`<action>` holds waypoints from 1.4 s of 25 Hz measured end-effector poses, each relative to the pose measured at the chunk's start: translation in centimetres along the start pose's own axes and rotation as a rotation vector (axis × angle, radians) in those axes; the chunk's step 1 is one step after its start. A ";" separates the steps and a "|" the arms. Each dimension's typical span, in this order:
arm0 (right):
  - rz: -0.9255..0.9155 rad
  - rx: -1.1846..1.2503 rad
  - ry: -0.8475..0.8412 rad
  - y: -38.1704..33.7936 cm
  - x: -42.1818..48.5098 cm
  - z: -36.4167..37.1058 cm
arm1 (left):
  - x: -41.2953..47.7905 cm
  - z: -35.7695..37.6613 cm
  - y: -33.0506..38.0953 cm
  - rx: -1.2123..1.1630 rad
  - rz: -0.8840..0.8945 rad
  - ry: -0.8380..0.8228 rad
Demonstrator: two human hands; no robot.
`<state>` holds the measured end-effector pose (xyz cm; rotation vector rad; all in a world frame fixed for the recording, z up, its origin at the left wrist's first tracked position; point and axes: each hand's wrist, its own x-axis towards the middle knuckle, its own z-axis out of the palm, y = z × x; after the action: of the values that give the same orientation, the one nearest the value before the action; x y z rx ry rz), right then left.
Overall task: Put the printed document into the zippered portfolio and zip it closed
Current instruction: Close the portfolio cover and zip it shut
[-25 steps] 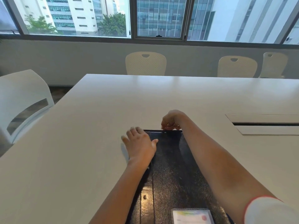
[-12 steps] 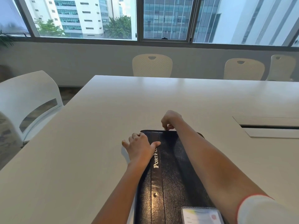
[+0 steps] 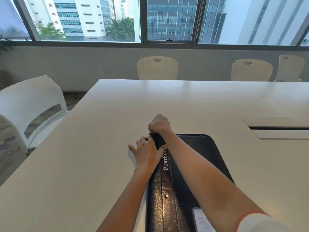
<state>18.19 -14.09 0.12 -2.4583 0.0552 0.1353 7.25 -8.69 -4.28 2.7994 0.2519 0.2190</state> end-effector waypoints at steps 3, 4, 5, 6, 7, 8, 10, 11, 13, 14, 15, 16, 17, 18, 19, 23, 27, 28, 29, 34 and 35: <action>0.002 0.018 0.049 2.2 -0.8 -2.0 | 0.1 -0.4 0.2 0.019 0.009 -0.004; 0.009 0.004 0.076 3.2 -1.3 -2.9 | 0.0 -0.6 0.2 0.015 0.014 -0.003; 0.023 -0.021 0.104 4.2 -1.9 -3.9 | -0.3 -0.9 0.2 0.004 0.021 -0.002; 0.044 -0.058 0.130 5.3 -2.5 -4.9 | -0.7 -1.2 0.2 -0.008 0.024 -0.006; 0.080 -0.102 0.150 6.6 -3.3 -5.9 | -1.1 -1.5 0.2 -0.016 0.022 -0.016; 0.125 -0.148 0.165 7.8 -4.2 -7.0 | -1.5 -1.8 0.2 -0.019 0.015 -0.027; 0.208 -0.199 0.167 10.1 -6.1 -8.9 | -2.3 -2.4 0.0 -0.033 -0.010 -0.059; 0.227 -0.199 0.162 11.3 -7.2 -9.7 | -2.8 -2.6 0.1 -0.052 -0.026 -0.076; 0.245 -0.181 0.168 13.5 -9.3 -10.9 | -3.6 -3.0 0.0 -0.117 -0.054 -0.100; 0.257 -0.173 0.172 14.5 -10.4 -11.4 | -4.0 -3.3 -0.1 -0.147 -0.076 -0.118; 0.271 -0.165 0.165 15.4 -11.2 -11.8 | -4.4 -3.6 -0.2 -0.169 -0.106 -0.134; 0.289 -0.148 0.143 16.3 -12.1 -12.0 | -4.8 -3.9 -0.3 -0.185 -0.141 -0.154; 0.316 -0.106 0.113 17.1 -12.8 -12.1 | -5.1 -4.2 -0.5 -0.196 -0.169 -0.179; 0.345 -0.045 0.084 17.6 -13.4 -12.3 | -5.3 -4.4 -0.7 -0.207 -0.193 -0.205; 0.367 0.020 0.059 18.0 -13.9 -12.4 | -5.5 -4.5 -0.8 -0.224 -0.214 -0.225; 0.370 0.067 0.026 18.2 -14.8 -12.3 | -5.7 -4.6 -1.3 -0.365 -0.312 -0.263; 0.394 0.120 0.072 18.4 -15.2 -11.6 | -6.1 -3.9 -1.3 -0.369 -0.342 -0.208; 0.405 0.131 0.080 18.4 -15.3 -11.6 | -6.1 -3.8 -1.3 -0.373 -0.348 -0.201; 0.410 0.139 0.080 18.3 -15.3 -11.5 | -6.1 -3.8 -1.4 -0.382 -0.350 -0.199; 0.426 0.232 0.086 16.0 -16.0 -10.4 | -5.6 -4.7 -3.3 -0.386 -0.382 -0.195; 0.420 0.249 0.083 15.2 -16.0 -9.9 | -5.4 -5.1 -4.1 -0.386 -0.396 -0.191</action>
<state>2.00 -32.02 0.03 -2.1715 0.5901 0.1947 0.51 -4.42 -1.46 2.3106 0.6330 -0.0860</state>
